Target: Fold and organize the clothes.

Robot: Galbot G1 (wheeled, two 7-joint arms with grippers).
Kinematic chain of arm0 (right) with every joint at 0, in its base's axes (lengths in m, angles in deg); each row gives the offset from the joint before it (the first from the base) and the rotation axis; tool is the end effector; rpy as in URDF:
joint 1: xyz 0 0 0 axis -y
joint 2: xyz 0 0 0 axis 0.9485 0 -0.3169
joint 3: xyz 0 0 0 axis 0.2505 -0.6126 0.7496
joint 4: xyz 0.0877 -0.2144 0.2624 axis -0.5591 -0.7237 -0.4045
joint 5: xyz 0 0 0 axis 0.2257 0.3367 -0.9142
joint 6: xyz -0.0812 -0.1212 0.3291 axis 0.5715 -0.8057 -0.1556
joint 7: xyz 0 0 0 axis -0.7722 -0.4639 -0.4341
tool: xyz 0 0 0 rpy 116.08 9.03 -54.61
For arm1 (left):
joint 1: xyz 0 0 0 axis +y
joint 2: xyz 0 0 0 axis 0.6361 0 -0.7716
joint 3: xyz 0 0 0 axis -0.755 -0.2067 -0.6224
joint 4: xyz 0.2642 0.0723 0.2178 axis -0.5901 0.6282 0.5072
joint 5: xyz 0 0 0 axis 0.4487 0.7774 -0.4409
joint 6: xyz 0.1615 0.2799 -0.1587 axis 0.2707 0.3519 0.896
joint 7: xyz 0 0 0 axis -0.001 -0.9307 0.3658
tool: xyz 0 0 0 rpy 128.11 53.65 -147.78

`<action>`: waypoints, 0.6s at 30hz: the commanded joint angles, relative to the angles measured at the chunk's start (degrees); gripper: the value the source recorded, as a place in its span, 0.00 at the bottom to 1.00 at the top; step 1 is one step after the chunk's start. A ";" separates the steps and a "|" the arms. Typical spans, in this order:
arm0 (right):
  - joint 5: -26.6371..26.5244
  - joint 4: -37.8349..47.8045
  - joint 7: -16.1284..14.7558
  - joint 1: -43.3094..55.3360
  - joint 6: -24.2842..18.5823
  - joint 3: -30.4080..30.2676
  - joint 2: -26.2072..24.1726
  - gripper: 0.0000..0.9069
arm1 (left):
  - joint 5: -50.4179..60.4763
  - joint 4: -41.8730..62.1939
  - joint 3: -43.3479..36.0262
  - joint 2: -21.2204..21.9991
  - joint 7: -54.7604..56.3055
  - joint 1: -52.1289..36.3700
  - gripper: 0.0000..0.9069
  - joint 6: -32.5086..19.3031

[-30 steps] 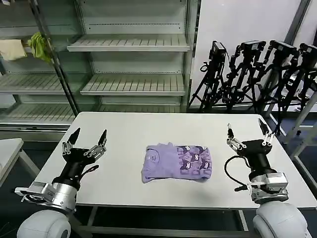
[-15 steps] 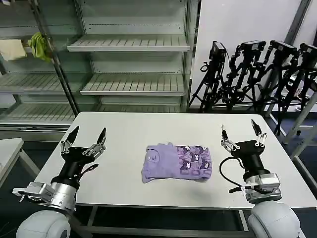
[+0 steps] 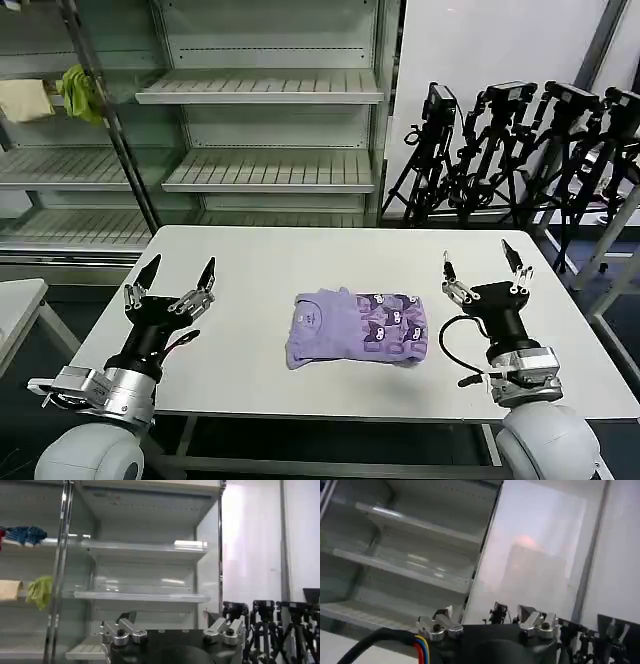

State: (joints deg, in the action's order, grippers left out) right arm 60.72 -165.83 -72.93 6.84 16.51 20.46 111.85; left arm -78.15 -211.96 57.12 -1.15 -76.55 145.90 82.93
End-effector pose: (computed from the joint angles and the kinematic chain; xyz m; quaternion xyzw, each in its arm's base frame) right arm 0.2396 -0.0411 -0.1514 0.0071 0.9843 -0.1526 0.0880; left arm 0.2183 0.0521 -0.1539 0.0605 0.9955 -0.0232 0.0698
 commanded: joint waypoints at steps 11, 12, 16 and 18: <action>0.13 0.99 -0.64 0.83 -0.06 -0.06 -0.01 1.00 | 1.51 0.63 -0.20 0.61 -0.43 -0.77 1.00 -0.02; 0.13 1.03 -0.63 0.90 -0.03 -0.09 -0.01 1.00 | 1.62 0.62 -0.23 0.65 -0.48 -0.78 1.00 -0.04; 0.17 0.98 -0.62 1.10 0.16 -0.13 0.00 1.00 | 2.10 0.64 -0.30 0.83 -0.71 -0.82 1.00 -0.10; 0.23 0.95 -0.71 1.09 0.16 -0.02 0.02 1.00 | 2.12 0.59 -0.30 0.87 -0.79 -0.80 1.00 -0.10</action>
State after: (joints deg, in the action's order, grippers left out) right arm 60.86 -164.90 -73.52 7.87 16.57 20.31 111.83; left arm -76.29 -211.35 56.86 -0.32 -77.25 145.10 82.88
